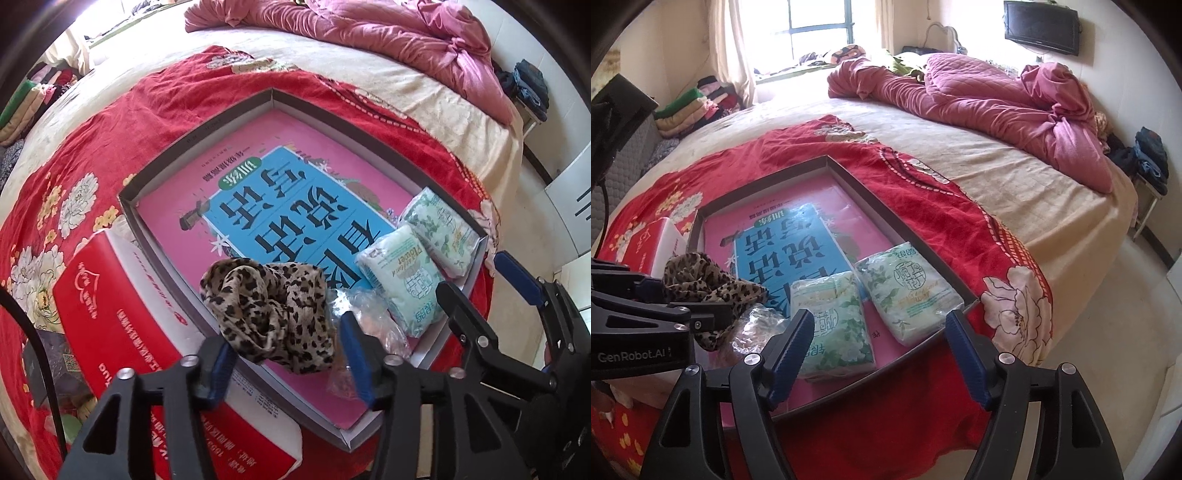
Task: Organize soft objects
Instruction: 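Lower the leopard cloth into the tray and open the left tool, then move both open tools away from the tray back toward the pile of items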
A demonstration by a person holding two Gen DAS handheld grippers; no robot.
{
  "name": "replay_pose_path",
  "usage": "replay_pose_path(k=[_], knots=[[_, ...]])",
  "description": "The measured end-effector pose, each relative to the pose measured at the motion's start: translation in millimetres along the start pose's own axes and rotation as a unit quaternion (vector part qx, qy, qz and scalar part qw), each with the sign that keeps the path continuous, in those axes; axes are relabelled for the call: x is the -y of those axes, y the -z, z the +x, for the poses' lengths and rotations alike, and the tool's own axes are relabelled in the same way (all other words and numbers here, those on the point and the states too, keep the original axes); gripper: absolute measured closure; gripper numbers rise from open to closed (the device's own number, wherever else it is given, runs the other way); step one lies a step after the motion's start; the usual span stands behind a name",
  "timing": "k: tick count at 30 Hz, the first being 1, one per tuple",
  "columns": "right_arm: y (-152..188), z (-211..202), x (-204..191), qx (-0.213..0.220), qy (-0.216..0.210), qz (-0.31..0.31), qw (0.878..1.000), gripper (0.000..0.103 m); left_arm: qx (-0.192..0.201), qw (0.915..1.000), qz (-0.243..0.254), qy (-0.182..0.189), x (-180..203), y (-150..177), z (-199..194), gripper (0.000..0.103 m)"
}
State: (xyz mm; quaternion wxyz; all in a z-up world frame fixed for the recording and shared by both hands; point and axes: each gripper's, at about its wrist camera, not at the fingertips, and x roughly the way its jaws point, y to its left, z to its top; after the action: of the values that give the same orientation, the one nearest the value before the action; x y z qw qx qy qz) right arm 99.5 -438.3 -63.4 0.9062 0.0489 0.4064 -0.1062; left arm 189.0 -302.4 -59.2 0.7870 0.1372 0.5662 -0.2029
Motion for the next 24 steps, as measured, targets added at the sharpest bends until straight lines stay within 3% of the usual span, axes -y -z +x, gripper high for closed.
replay_pose_path(k=[12,17,24], knots=[[-1.6,-9.1,4.6,0.002,-0.007,0.016,1.000,0.028,0.018,0.9998,-0.008,-0.002,-4.5,3.1,-19.8,0.033],[-3.8,-16.0,6.4,0.007,-0.007,0.021,1.000,0.028,0.035,0.9993,-0.010,-0.011,-4.5,6.1,-32.8,0.020],[-7.1,-30.4,3.1,0.020,-0.001,0.015,1.000,0.027,0.048,0.9984,-0.030,-0.003,-13.2,15.3,-51.5,0.019]])
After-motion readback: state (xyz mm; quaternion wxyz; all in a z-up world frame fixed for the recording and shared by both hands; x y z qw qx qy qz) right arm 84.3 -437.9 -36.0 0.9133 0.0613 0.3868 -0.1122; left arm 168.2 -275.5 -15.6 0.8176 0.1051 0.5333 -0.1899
